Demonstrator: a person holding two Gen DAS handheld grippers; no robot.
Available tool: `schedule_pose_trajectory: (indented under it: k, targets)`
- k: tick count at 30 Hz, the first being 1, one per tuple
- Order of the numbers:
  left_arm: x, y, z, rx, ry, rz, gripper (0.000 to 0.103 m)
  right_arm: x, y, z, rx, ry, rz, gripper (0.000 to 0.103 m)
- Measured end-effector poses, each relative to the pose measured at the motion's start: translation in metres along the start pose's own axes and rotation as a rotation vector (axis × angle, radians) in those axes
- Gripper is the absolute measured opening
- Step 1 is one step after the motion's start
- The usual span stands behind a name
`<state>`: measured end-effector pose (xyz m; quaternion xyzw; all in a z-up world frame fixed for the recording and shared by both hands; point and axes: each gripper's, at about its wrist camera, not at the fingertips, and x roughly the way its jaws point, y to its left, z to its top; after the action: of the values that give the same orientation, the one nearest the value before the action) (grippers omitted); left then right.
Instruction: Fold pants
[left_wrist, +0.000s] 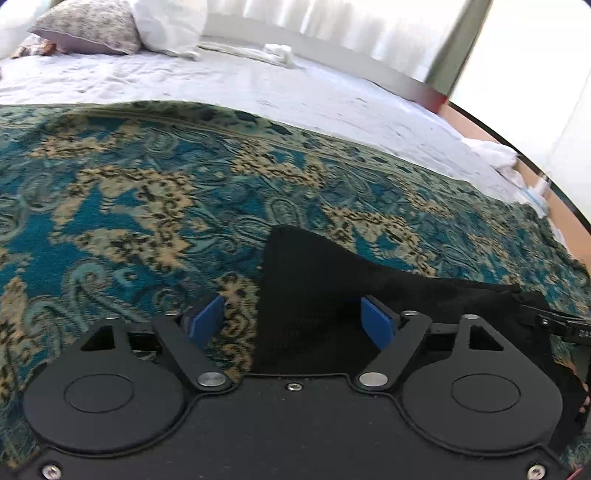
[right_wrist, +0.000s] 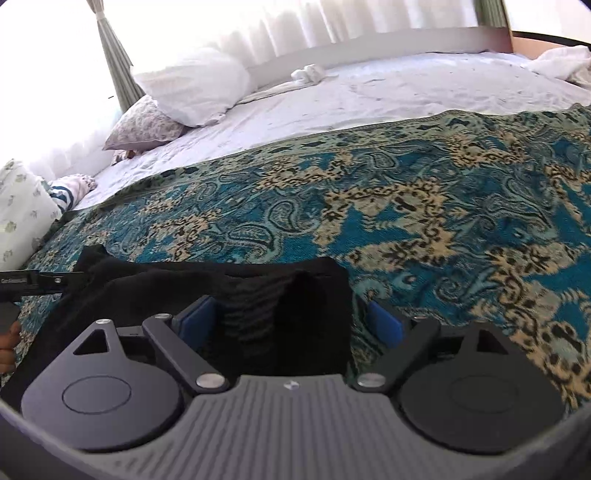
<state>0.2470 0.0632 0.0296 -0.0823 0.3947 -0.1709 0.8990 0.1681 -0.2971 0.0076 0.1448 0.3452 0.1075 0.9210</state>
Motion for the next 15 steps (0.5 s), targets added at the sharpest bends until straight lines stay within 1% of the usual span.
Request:
schedule_pose_trajectory:
  k: [1, 2, 3, 4, 6, 8, 11, 15]
  targets:
    - [0.001, -0.001, 0.0, 0.01, -0.002, 0.002, 0.072, 0.0, 0.0, 0.0, 0.001, -0.002, 0.011, 0.083]
    - [0.001, -0.002, 0.0, 0.022, -0.006, -0.001, 0.062, 0.0, 0.0, 0.0, 0.004, -0.004, 0.024, 0.078]
    - [0.0, -0.003, 0.0, 0.026, -0.014, -0.011, 0.041, -0.001, 0.0, -0.001, 0.009, -0.004, 0.038, 0.074]
    - [0.0, -0.003, -0.001, 0.019, -0.02, -0.027, 0.034, -0.001, 0.001, -0.001, 0.014, -0.006, 0.045, 0.074]
    - [-0.004, -0.008, -0.002, 0.013, -0.058, 0.019, 0.021, 0.0, 0.004, -0.001, 0.007, -0.015, 0.047, 0.07]
    - [-0.008, -0.013, -0.002, 0.021, -0.096, 0.059, 0.016, 0.005, 0.009, 0.003, -0.005, -0.021, 0.055, 0.068]
    - [-0.007, -0.013, -0.002, 0.04, -0.109, 0.112, 0.015, 0.017, 0.018, 0.014, -0.019, -0.017, 0.046, 0.066]
    - [-0.008, -0.007, -0.001, 0.011, -0.102, 0.122, 0.017, 0.029, 0.022, 0.021, -0.007, -0.004, 0.043, 0.066]
